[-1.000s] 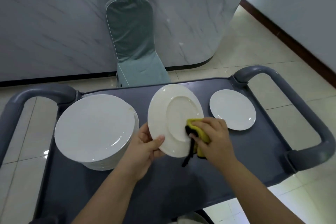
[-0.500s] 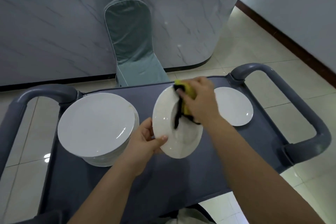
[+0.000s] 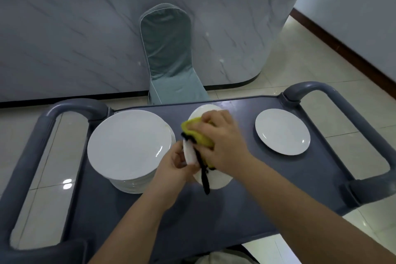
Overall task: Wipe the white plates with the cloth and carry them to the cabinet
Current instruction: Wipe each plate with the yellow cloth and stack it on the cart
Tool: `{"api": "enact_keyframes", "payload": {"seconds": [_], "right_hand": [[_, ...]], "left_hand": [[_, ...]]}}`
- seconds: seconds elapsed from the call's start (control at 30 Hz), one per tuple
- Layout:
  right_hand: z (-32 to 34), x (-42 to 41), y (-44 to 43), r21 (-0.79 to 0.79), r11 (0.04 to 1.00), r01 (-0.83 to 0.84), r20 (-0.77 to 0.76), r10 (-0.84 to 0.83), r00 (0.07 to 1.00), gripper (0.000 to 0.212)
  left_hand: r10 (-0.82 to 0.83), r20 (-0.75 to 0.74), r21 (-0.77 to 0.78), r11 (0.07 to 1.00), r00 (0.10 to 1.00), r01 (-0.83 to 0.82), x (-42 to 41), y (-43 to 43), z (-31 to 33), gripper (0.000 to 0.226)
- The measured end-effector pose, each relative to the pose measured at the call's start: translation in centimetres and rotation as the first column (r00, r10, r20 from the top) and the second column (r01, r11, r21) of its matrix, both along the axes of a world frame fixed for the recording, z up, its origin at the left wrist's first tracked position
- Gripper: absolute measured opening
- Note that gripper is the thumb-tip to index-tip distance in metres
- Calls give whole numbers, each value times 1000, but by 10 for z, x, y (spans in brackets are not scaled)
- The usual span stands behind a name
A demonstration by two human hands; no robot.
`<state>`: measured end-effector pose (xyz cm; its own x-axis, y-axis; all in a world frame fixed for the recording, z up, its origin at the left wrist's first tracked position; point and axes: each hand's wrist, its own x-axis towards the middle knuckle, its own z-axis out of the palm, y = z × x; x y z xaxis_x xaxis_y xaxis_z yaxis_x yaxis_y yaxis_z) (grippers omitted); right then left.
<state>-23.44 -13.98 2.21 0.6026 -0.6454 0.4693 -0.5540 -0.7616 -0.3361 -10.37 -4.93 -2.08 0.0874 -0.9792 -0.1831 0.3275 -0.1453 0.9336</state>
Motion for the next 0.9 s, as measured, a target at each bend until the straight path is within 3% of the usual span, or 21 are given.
{"api": "enact_keyframes", "payload": {"seconds": [0.03, 0.1, 0.17, 0.23, 0.33, 0.4, 0.43, 0.5, 0.57, 0.63, 0.7, 0.8, 0.83, 0.9], "right_hand": [[-4, 0, 9, -70, 985, -157, -67, 152, 986, 33], [-1, -1, -3, -62, 976, -207, -96, 200, 975, 34], [8, -1, -32, 82, 996, 23, 69, -29, 997, 31], [11, -11, -61, 285, 935, 209, 148, -259, 955, 28], [2, -45, -72, 517, 808, 281, 198, -432, 880, 5], [-13, -60, -51, 542, 775, 323, 225, -505, 833, 9], [-23, -62, -35, 504, 785, 361, 262, -537, 801, 4], [-37, -51, 3, 324, 845, 425, 335, -523, 784, 20], [-48, -31, 32, 87, 936, 340, 329, -349, 878, 28], [-55, -23, 44, -99, 973, 207, 230, -180, 956, 25], [-56, -38, 31, -132, 964, 232, 221, -200, 955, 24], [-50, -74, 10, 25, 895, 445, 334, -427, 840, 31], [-48, -76, 10, 23, 894, 447, 345, -427, 836, 31], [-47, -59, 17, -100, 939, 329, 290, -288, 912, 31]], "left_hand": [[32, 0, 13, 999, 999, -32, 2, 0, 1, 42], [53, 10, 26, 998, 999, -54, 3, -2, 2, 46], [37, 6, 33, 999, 999, -38, 2, -1, 3, 40], [39, -83, 33, 999, 996, -36, 2, 0, 7, 35], [100, -310, 40, 995, 945, -92, 9, -3, 14, 34], [153, -386, 60, 988, 910, -140, 10, -9, 17, 31], [178, -414, 80, 984, 893, -159, 9, -13, 17, 29], [232, -479, 134, 973, 847, -190, 0, -24, 16, 24], [281, -515, 197, 958, 810, -207, -12, -35, 17, 20], [316, -539, 237, 946, 780, -220, -20, -43, 17, 21], [341, -609, 244, 940, 716, -241, -20, -47, 16, 25], [350, -669, 245, 937, 656, -250, -15, -47, 14, 27], [348, -675, 249, 938, 651, -242, -16, -46, 13, 28], [336, -662, 261, 941, 670, -214, -23, -47, 13, 30]]}}
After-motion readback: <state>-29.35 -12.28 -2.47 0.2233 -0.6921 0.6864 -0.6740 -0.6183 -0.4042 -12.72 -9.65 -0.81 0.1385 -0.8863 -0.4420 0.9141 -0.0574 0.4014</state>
